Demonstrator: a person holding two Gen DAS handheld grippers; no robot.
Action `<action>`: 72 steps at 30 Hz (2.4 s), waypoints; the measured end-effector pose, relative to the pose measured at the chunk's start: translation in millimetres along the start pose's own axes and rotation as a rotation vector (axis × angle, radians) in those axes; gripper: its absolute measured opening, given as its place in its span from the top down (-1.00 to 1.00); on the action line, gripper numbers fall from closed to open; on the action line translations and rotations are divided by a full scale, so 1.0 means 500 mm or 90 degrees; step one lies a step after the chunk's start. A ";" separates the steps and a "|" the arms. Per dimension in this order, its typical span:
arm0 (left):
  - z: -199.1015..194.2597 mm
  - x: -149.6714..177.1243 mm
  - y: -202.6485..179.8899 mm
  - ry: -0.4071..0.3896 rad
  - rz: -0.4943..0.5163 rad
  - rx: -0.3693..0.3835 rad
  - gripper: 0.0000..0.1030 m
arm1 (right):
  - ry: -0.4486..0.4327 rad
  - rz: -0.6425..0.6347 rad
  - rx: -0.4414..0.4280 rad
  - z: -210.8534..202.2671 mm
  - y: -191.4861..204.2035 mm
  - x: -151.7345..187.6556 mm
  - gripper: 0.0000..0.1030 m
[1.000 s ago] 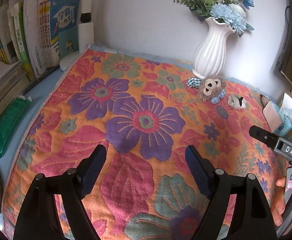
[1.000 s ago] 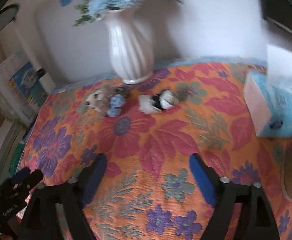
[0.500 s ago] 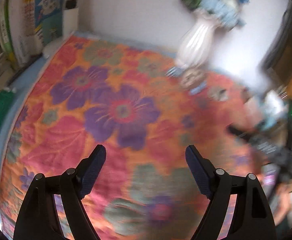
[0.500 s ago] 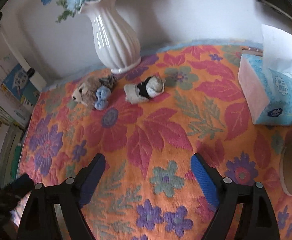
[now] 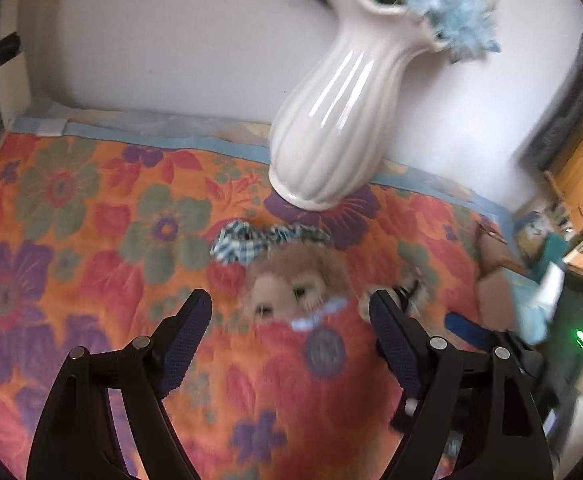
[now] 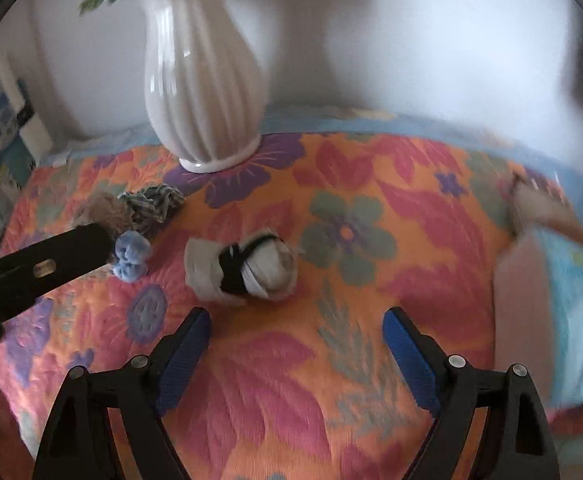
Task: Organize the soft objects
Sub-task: 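Grasp the brown plush hedgehog with left gripper while right gripper grasps the white plush, then lift the brown plush hedgehog and white plush off the bed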
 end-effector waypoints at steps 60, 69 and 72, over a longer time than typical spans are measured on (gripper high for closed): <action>-0.203 0.227 0.004 -0.107 0.086 -0.007 0.12 | -0.009 0.054 -0.121 -0.211 0.034 0.296 -0.22; -0.219 0.230 -0.019 -0.115 0.106 0.022 0.12 | -0.055 0.053 -0.092 -0.233 0.042 0.319 0.47; -0.234 0.233 -0.054 -0.107 0.113 0.065 0.13 | -0.041 0.118 -0.152 -0.241 0.004 0.331 0.47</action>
Point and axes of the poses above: each gripper's, at about its wrist camera, not at the fingertips, and z roughly the way its jaws point, y to its left, x to its underside, the point moved 6 cm from there along z, roughly the way its jaws point, and after that the axes turned 2 degrees about -z, right-handed, at the moved point
